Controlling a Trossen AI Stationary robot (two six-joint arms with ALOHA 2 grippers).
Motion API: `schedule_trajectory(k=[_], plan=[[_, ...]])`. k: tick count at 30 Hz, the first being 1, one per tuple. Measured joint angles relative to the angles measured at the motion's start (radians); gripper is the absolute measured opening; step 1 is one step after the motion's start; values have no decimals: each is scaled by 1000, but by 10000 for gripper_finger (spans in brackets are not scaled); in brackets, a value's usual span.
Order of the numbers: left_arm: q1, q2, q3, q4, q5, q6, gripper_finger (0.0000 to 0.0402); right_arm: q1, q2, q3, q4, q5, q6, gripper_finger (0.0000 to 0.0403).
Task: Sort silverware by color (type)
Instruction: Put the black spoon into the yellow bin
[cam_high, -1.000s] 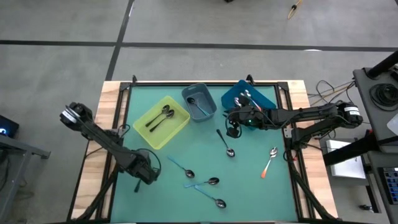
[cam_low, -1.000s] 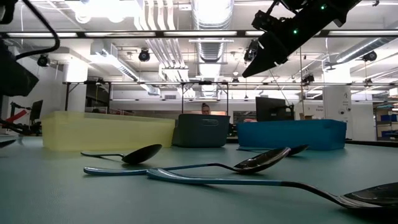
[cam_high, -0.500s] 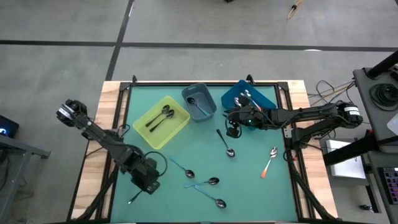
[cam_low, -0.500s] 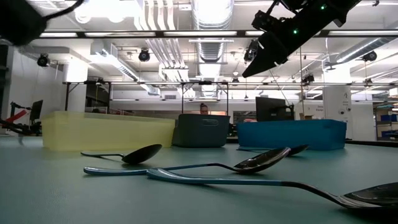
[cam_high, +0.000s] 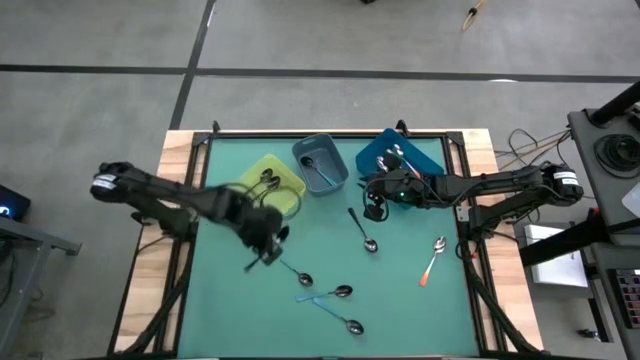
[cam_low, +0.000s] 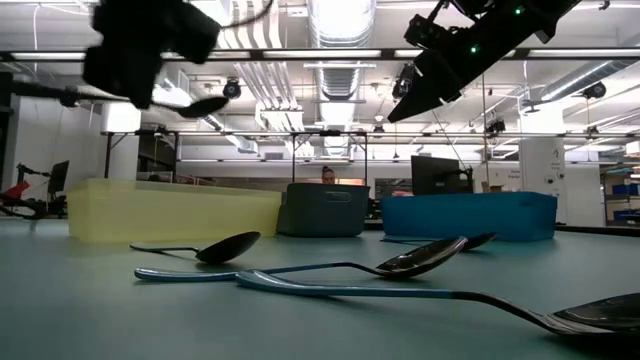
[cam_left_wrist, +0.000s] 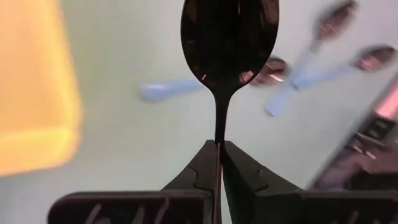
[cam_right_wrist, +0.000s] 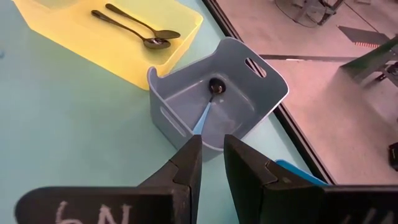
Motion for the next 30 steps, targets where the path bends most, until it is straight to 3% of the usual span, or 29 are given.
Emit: schedule_trajectory(k=[18,23,30], plan=[[544,52,-6,-68,-3,577,0,0,0,0,0,0,-1,59],[628,114,-6,-70,-10,683,0,0,0,0,0,0,-8,59],[649,218,-7,-69,-80,727,0,0,0,0,0,0,-14,59]])
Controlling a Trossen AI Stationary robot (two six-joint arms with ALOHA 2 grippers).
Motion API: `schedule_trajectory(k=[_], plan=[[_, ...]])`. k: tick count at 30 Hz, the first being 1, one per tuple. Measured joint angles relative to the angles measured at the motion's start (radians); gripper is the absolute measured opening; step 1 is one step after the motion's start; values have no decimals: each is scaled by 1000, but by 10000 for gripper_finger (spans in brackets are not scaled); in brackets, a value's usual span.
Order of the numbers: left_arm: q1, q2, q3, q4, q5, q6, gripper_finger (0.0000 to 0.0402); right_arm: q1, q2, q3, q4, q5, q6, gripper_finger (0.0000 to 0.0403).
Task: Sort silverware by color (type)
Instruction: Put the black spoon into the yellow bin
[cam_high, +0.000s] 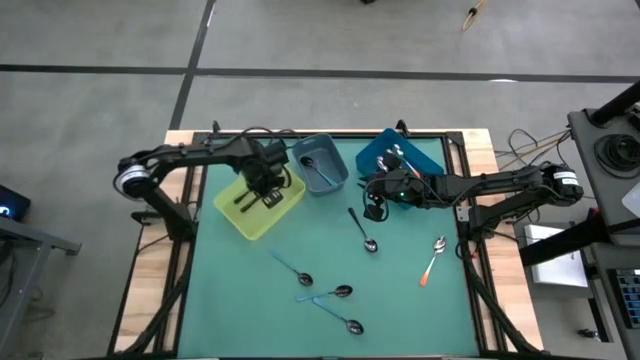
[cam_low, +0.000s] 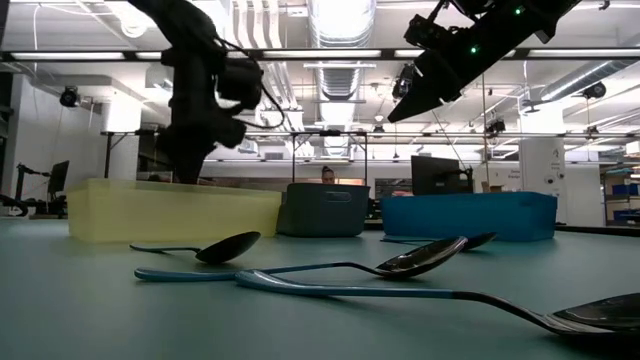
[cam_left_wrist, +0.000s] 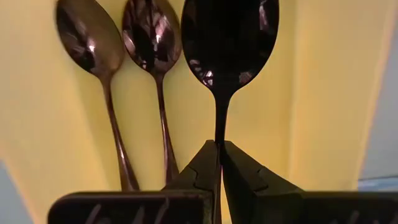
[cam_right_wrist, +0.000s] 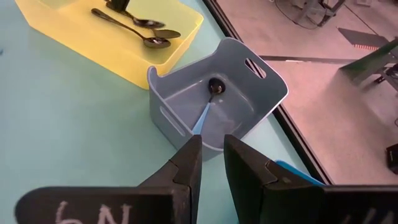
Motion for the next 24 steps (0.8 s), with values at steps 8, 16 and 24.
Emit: schedule_trajectory(k=[8,16,24], plan=[[0,110,0,-2,-6,0,0,0,0,0,0,0,-2,59],[-1,142,0,-1,-34,-4,0,-1,0,-5,0,0,-6,59],[-1,159,0,48,-43,-25,0,-11,0,-8,-1,0,-3,59]])
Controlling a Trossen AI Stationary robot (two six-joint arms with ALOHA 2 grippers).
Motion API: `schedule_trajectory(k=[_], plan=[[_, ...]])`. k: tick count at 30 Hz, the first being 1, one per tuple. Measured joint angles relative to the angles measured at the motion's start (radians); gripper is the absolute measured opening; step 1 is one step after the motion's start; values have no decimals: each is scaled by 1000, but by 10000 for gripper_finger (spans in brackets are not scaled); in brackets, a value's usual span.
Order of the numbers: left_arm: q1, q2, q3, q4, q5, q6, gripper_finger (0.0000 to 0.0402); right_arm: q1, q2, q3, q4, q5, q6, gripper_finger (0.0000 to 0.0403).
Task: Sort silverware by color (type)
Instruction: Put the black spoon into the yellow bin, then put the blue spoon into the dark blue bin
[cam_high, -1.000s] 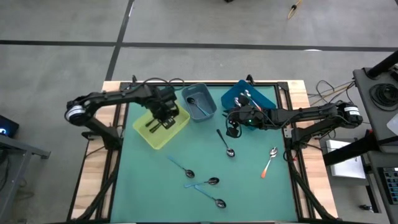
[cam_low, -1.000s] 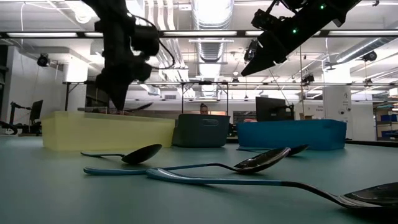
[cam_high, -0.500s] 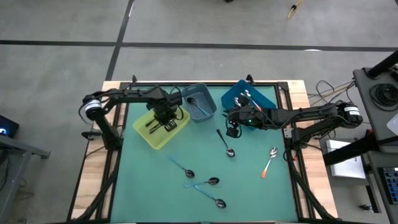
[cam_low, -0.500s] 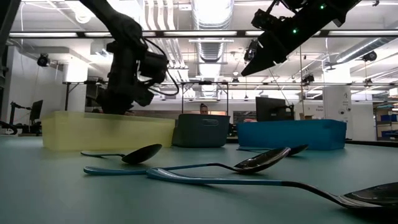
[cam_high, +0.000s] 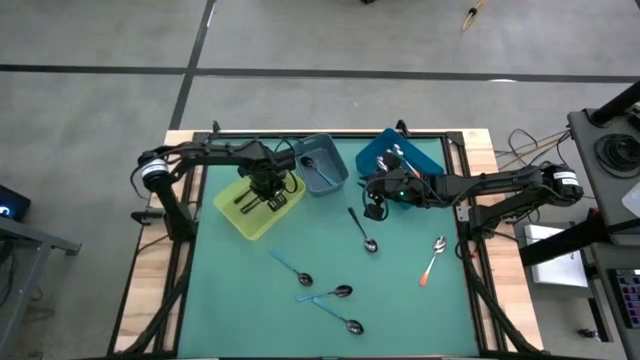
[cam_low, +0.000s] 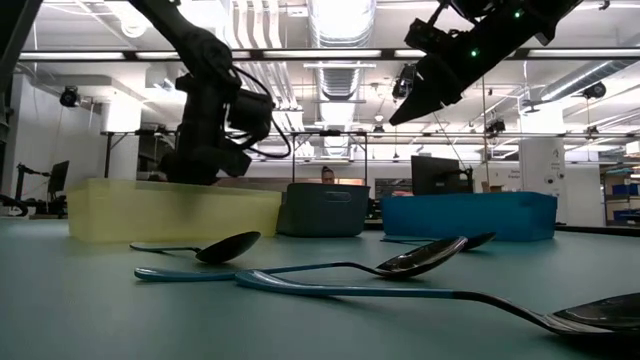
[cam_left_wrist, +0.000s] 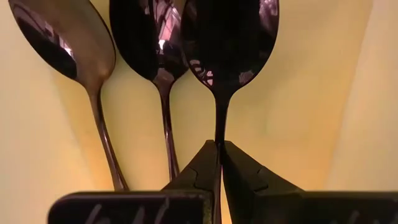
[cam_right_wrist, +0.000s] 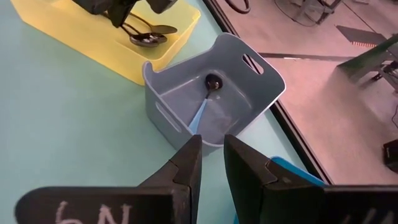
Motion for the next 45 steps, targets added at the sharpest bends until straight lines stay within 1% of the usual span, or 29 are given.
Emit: schedule_trajectory(k=[20,32,41,43,45], plan=[[0,6,0,19,-38,-50,1,0,0,-1,0,0,0,59],[0,6,0,19,-42,-55,52,0,0,-1,-1,0,0,59],[-4,-25,0,16,-43,-53,58,0,0,-1,-1,0,0,59],[-18,-45,0,10,-47,-55,58,0,0,-1,-1,0,0,59],[-46,-73,0,12,-73,-63,58,0,0,-1,-1,0,0,59]])
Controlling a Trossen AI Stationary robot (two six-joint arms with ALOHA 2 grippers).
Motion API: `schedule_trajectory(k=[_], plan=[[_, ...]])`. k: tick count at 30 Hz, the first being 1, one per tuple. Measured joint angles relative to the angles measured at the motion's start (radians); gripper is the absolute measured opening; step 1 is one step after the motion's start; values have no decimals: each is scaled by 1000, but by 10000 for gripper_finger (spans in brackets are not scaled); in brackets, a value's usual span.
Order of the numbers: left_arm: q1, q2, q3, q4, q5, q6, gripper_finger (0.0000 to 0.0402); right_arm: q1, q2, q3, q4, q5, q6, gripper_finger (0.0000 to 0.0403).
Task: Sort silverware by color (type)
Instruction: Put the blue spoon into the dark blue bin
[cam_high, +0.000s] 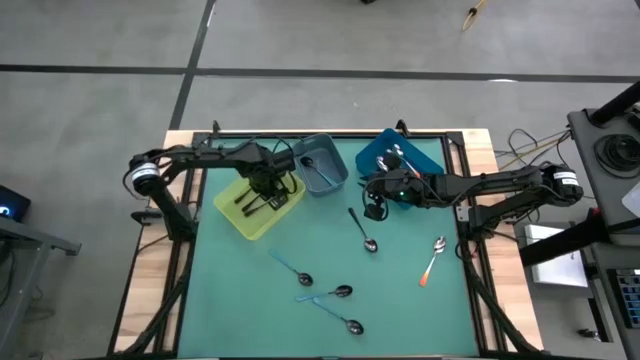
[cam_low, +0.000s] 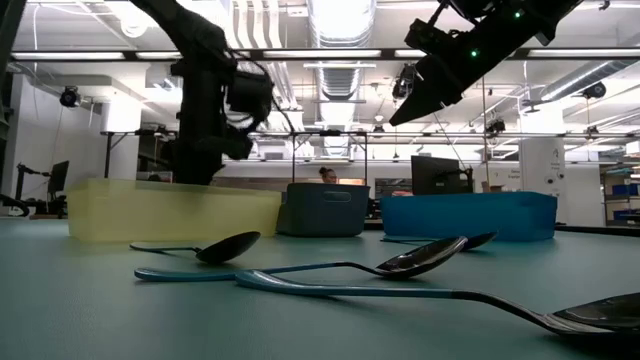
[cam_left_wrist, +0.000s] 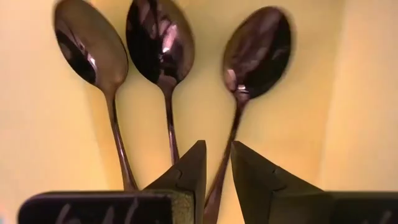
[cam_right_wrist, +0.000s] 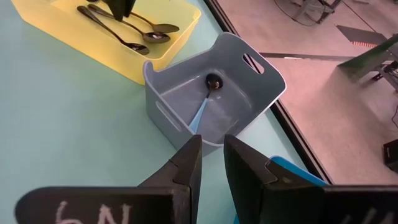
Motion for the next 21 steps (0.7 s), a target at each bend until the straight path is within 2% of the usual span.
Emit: schedule_trajectory(k=[6,13,21], plan=[[-136,-99,0,3,-117,-36,58,0,0,0,1,0,-1,59],[-306,-193,0,18,-120,-23,58,0,0,0,6,0,0,59],[-484,-229,0,112,-127,0,58,0,0,0,6,0,10,59]])
